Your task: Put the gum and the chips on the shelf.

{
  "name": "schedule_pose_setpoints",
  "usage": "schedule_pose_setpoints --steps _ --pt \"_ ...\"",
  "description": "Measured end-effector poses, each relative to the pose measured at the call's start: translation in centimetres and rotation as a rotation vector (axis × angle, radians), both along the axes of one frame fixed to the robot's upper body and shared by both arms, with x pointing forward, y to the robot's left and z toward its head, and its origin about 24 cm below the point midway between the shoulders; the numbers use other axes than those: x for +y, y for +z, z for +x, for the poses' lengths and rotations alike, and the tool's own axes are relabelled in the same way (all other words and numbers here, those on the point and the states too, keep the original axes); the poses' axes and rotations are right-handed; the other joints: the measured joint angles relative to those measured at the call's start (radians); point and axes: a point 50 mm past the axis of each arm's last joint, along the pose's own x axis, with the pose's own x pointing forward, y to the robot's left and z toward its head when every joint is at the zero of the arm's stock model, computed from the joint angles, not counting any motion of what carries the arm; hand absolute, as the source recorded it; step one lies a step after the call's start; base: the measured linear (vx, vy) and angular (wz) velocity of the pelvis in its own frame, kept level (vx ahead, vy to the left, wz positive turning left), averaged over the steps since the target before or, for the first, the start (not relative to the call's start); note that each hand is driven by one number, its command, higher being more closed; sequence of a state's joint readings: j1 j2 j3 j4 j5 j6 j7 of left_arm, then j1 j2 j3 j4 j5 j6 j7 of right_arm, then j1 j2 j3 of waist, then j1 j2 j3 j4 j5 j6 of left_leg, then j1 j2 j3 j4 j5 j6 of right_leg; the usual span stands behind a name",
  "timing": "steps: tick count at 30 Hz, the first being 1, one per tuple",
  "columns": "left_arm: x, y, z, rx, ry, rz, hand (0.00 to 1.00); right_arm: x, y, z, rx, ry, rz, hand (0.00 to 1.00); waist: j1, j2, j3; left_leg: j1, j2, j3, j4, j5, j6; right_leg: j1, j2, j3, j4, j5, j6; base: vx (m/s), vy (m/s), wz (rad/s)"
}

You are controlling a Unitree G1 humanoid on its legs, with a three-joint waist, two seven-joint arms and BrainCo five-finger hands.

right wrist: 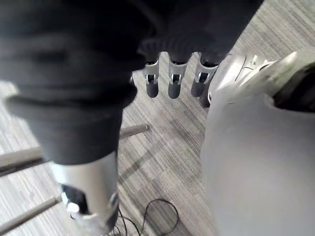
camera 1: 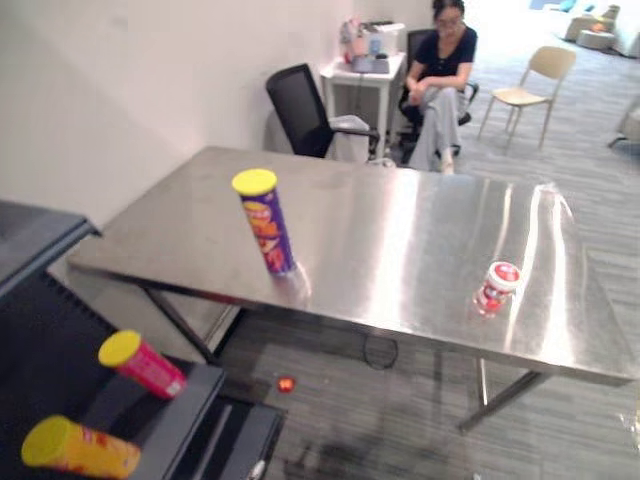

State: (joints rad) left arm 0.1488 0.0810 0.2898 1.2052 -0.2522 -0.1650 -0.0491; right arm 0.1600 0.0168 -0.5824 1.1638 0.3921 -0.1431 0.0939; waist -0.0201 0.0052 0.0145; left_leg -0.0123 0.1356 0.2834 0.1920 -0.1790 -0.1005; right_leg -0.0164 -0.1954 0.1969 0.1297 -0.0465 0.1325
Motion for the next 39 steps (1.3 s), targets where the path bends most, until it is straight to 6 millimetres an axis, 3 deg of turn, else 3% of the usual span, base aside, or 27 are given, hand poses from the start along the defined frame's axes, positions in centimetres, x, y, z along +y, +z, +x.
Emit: schedule_pose_setpoints --steps 2,3,6,11,14,17,21,26,29,33,36,39 --pt "-0.2 -0.1 0.2 0.014 -0.067 0.004 0.00 -0.3 0.0 0.6 -0.001 0.010 -0.002 0.00 -0.003 0.012 -0.004 0.009 0.002 0.043 -0.022 0.004 0.006 -0.027 0.001 -0.062 -0.025 0.061 0.000 0.03 0.124 -0.84" --pt "-0.4 -0.1 0.4 0.021 -0.119 0.006 0.00 -0.6 0.0 0.8 0.000 0.017 -0.007 0.00 -0.003 0.026 0.000 0.016 0.006 0.061 -0.033 0.009 0.013 -0.032 0.000 -0.170 -0.045 0.096 -0.009 0.03 0.071 -0.61" --pt "-0.5 -0.1 0.9 0.024 -0.189 0.011 0.00 -1.0 0.0 0.4 0.032 0.050 -0.015 0.00 -0.001 0.032 0.004 0.042 -0.005 0.067 -0.046 0.011 0.017 -0.005 -0.012 -0.378 -0.098 0.120 -0.035 0.02 0.022 -0.51" --pt "-0.7 -0.1 1.0 0.023 -0.213 0.006 0.00 -1.6 0.0 0.1 0.047 0.050 -0.028 0.00 0.003 0.038 0.007 0.070 -0.011 0.062 -0.078 0.012 0.015 0.026 -0.007 -0.392 -0.154 0.118 -0.031 -0.07 -0.045 -0.14" --pt "-0.6 -0.1 0.8 0.029 -0.211 0.008 0.00 -1.7 0.0 0.4 0.054 0.045 -0.035 0.00 0.007 0.020 0.020 0.076 -0.027 0.066 -0.125 0.048 0.008 0.021 -0.011 -0.416 -0.191 0.106 -0.007 -0.14 -0.096 -0.14" --pt "-0.9 -0.2 0.5 0.038 -0.232 0.006 0.00 -2.3 0.1 -0.1 0.066 0.031 -0.050 0.00 0.006 0.029 0.020 0.107 -0.026 0.061 -0.186 0.075 -0.005 0.021 0.003 -0.415 -0.203 0.101 0.002 -0.15 -0.113 -0.11" --pt "-0.6 -0.1 0.5 0.038 -0.225 0.012 0.00 -3.5 0.4 -0.7 0.074 -0.034 -0.080 0.00 0.007 0.020 0.017 0.102 -0.009 0.057 -0.211 0.080 -0.012 0.021 0.031 -0.410 -0.236 0.101 0.002 -0.07 -0.074 -0.15" --pt "-0.5 -0.1 0.2 0.041 -0.223 0.014 0.00 -8.5 1.9 -1.2 0.066 -0.226 -0.206 0.00 -0.003 0.020 0.013 0.103 -0.011 0.064 -0.223 0.079 -0.017 0.001 0.035 -0.390 -0.232 0.114 0.002 0.07 -0.003 -0.08" --pt "-0.4 -0.1 -0.1 0.043 -0.209 0.007 0.00 -12.2 3.6 -0.1 -0.010 -0.349 -0.288 0.00 -0.005 0.023 0.007 0.103 -0.012 0.072 -0.220 0.080 -0.018 -0.012 0.040 -0.368 -0.233 0.131 0.003 0.12 0.012 -0.21" --pt "-0.6 0.0 0.4 0.017 -0.196 0.003 0.00 -16.7 7.2 3.3 -0.159 -0.376 -0.448 0.00 -0.008 0.030 0.003 0.105 -0.014 0.066 -0.209 0.059 -0.018 -0.015 0.039 -0.356 -0.233 0.131 0.003 0.09 0.010 -0.13" --pt "-0.8 0.0 0.4 0.008 -0.169 -0.001 0.00 -19.4 11.6 6.5 -0.287 -0.287 -0.663 0.00 -0.008 0.030 0.004 0.102 -0.018 0.067 -0.187 0.035 -0.013 -0.014 0.032 -0.351 -0.230 0.131 0.003 0.03 0.022 -0.06" --pt "-0.9 0.1 0.5 -0.006 -0.164 0.000 0.00 -20.3 16.1 9.4 -0.414 -0.223 -0.859 0.00 -0.008 0.030 0.004 0.102 -0.020 0.065 -0.177 0.022 -0.009 -0.016 0.028 -0.351 -0.220 0.129 0.000 -0.01 0.004 -0.02"
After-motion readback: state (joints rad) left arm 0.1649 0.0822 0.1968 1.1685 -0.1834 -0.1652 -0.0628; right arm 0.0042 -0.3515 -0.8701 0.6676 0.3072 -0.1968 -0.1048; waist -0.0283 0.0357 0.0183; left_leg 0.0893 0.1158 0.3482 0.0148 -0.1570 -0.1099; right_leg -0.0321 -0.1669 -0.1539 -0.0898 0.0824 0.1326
